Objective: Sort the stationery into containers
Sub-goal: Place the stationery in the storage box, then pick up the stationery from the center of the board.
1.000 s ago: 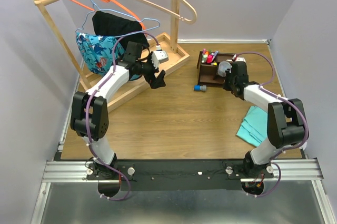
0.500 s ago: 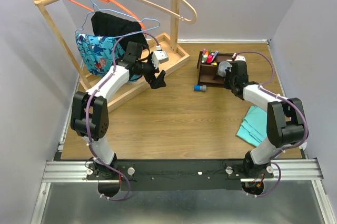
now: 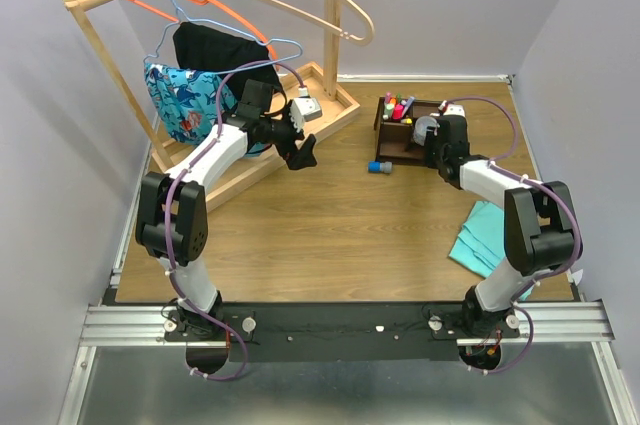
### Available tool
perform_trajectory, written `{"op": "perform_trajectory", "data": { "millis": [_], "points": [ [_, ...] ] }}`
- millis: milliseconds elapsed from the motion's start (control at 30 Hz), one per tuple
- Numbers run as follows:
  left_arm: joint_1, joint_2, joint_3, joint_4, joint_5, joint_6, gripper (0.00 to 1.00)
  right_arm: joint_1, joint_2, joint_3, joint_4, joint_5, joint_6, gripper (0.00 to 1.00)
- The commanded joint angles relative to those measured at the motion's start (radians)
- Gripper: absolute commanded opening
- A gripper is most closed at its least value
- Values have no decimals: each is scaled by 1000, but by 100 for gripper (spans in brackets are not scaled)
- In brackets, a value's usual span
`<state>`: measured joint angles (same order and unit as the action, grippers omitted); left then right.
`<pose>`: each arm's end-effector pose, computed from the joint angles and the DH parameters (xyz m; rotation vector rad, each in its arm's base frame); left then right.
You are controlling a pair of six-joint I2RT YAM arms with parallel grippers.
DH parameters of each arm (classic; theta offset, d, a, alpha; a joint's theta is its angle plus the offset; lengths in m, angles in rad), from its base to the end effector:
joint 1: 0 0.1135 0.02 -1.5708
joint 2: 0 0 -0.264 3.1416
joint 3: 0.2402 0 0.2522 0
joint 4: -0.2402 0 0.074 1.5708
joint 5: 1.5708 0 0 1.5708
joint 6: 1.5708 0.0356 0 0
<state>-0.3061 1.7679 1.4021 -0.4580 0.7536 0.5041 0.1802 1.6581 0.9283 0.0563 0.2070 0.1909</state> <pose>0.3644 -0.1407 0.2675 1.1911 1.9043 -0.7881 0.3463 0.0556 0.1900 0.1232 2.2241 -0.0295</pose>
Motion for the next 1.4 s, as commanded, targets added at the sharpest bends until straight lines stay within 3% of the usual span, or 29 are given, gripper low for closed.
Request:
{"op": "perform_trajectory", "data": {
  "millis": [0,267,400,500,600,667,800,933,1033,1167,1367],
  "points": [
    [-5,7,14,-8,33,-3,99,-2,0,3,27,38,-10,51],
    [-10,1,9,-18,43,7,99,-2,-67,6,-50,34,25,56],
    [-19,-7,9,-37,43,25,99,-1,-124,17,-166,14,68,56],
    [-31,-10,9,-70,46,40,99,-1,-164,29,-255,-46,78,56],
    [-45,-18,-3,-109,49,79,99,1,-178,27,-309,-206,18,55],
    [-50,-30,-34,-122,52,102,99,19,-173,14,-299,-427,-76,51],
    [-51,-62,-89,-148,40,129,99,128,-134,35,-314,-605,-285,50],
    [-51,-114,-155,-163,17,180,99,267,-62,177,-416,-603,-636,51],
    [-45,-148,-204,-160,-5,203,99,308,52,289,-532,-595,-782,51],
    [-22,-180,-252,-148,-11,208,99,311,208,522,-634,-543,-881,50],
    [-7,-211,-288,-159,-16,224,99,311,365,720,-785,-471,-1022,50]
  ]
}}
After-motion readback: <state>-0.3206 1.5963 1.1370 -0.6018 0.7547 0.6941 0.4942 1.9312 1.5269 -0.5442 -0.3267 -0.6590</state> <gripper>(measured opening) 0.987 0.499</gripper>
